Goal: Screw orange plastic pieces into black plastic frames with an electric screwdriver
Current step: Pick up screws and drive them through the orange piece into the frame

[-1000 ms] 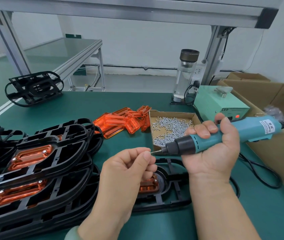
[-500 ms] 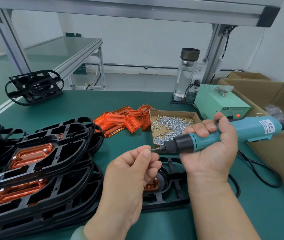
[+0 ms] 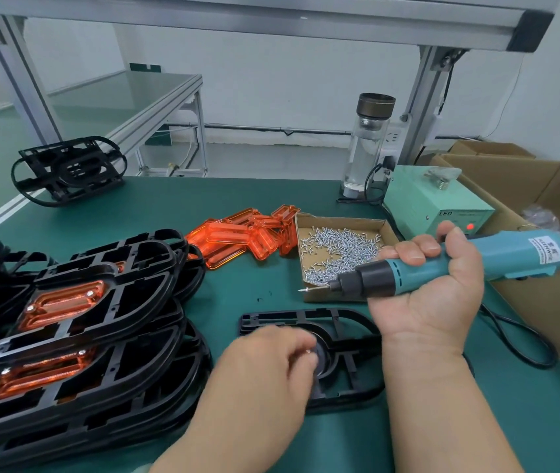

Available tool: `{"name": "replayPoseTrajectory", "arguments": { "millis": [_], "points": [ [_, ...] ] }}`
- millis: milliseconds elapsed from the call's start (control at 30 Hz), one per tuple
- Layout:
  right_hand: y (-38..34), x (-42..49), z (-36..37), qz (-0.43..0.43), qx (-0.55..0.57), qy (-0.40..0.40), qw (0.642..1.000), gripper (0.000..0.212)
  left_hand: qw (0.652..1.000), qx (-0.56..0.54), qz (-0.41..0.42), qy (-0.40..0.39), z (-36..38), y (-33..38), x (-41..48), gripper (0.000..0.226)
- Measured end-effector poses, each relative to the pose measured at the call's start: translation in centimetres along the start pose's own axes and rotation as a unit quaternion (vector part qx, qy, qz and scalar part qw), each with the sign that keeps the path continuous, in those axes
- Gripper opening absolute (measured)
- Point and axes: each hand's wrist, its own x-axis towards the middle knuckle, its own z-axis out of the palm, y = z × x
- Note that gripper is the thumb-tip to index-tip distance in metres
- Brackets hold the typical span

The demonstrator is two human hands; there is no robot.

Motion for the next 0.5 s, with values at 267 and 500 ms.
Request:
{"name": "replayPoseTrajectory", "arguments": {
  "millis": [267,500],
  "points": [
    [0.7,-0.3,0.2,-0.003,-0.071,-0.01,0.997,0.014,0.965,0.211,0.074,-0.139,1.1,0.4,-0.7,0.038],
    [2.2,-1.4,0.3,0.028,-0.103,-0.056,0.993,0.007,0.972,0.188,0.093,-0.102,1.7,1.0,-1.4,0.035]
  ]
}}
